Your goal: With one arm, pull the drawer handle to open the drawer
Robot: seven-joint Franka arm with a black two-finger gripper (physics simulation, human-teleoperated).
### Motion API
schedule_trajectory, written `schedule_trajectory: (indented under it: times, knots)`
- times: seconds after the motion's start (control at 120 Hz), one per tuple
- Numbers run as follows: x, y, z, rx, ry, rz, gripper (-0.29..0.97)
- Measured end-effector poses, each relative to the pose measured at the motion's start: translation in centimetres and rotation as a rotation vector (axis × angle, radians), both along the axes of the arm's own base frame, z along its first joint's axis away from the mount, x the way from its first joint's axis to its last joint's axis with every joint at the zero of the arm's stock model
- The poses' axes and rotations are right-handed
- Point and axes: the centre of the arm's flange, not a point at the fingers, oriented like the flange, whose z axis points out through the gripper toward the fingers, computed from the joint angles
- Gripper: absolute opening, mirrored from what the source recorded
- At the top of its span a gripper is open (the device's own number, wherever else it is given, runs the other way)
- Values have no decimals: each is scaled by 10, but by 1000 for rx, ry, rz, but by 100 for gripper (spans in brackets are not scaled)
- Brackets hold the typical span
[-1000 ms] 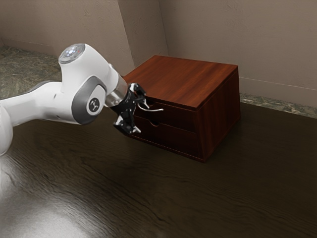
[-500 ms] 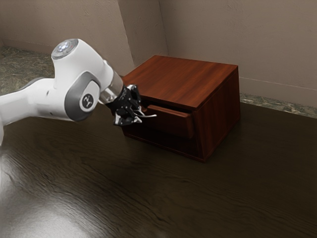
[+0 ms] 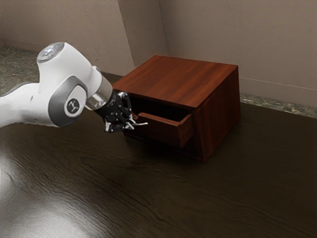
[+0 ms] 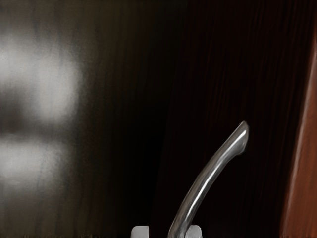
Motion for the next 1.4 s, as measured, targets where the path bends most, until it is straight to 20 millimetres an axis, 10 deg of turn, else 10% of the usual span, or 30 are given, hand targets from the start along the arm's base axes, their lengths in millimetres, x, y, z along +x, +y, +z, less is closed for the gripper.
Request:
schedule_trajectory:
  times: [0.383, 1.4]
  knots:
    - [-55, -11, 3, -33, -3, -17, -11]
    - [-114, -16, 16, 6, -30, 1, 6]
